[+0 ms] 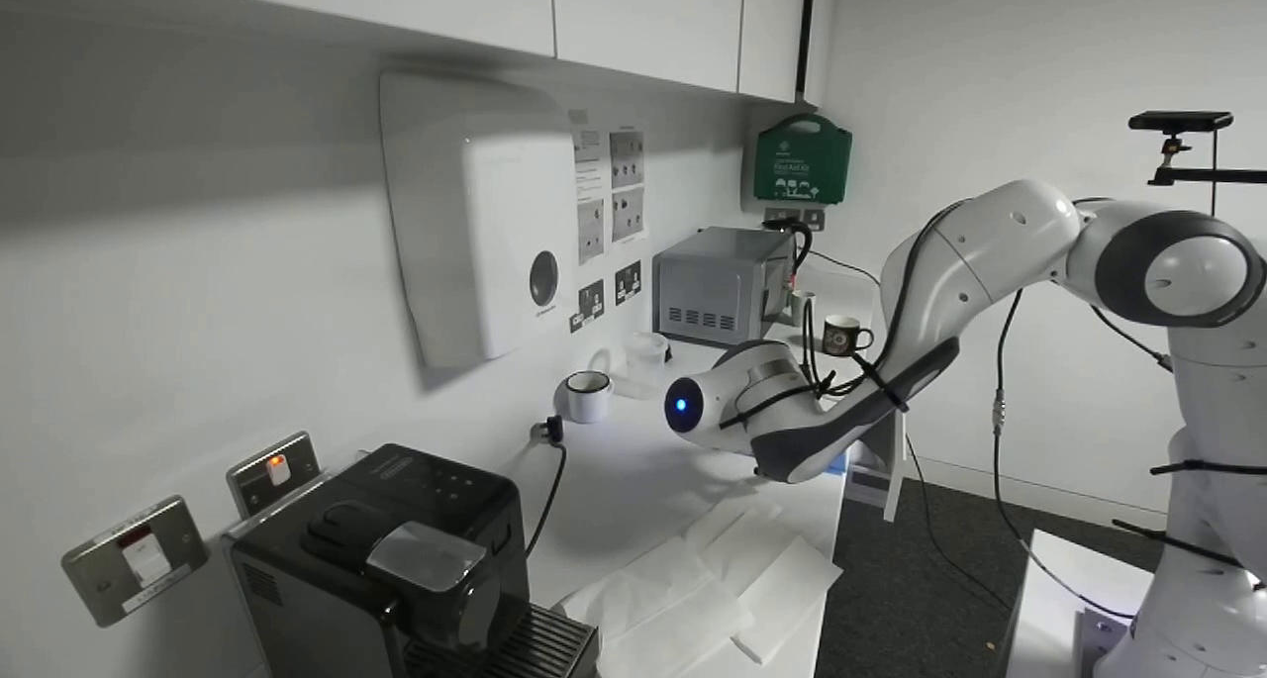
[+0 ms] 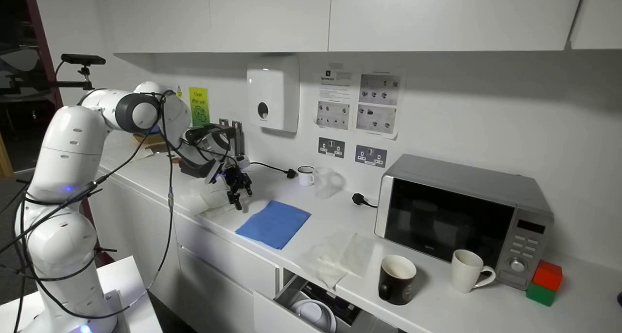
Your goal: Unfold the blue cloth
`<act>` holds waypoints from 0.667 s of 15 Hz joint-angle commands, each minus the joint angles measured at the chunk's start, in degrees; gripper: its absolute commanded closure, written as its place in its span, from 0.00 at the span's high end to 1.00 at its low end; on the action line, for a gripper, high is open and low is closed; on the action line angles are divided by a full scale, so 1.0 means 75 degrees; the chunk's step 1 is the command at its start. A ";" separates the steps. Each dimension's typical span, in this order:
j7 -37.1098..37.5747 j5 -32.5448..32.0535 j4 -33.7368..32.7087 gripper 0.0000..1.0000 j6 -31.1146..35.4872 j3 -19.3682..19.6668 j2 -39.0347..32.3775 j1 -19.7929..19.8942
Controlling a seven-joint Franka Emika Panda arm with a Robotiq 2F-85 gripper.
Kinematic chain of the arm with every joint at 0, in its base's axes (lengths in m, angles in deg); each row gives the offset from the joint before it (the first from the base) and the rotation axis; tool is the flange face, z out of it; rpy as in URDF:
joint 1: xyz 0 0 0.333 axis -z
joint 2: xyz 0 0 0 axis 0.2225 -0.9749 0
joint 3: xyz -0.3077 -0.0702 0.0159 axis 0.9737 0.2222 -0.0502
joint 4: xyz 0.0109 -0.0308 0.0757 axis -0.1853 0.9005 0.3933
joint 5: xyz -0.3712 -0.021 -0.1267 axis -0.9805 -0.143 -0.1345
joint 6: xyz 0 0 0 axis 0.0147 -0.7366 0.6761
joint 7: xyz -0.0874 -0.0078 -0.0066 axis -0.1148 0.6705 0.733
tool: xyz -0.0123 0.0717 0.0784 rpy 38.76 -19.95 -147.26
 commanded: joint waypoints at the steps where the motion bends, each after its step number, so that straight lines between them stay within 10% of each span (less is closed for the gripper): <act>1: -0.0213 -0.0081 0.0304 1.00 0.0126 0.0084 0.0218 0.0101; 10: -0.0403 -0.0110 0.0321 1.00 -0.0040 0.0269 0.0220 0.0162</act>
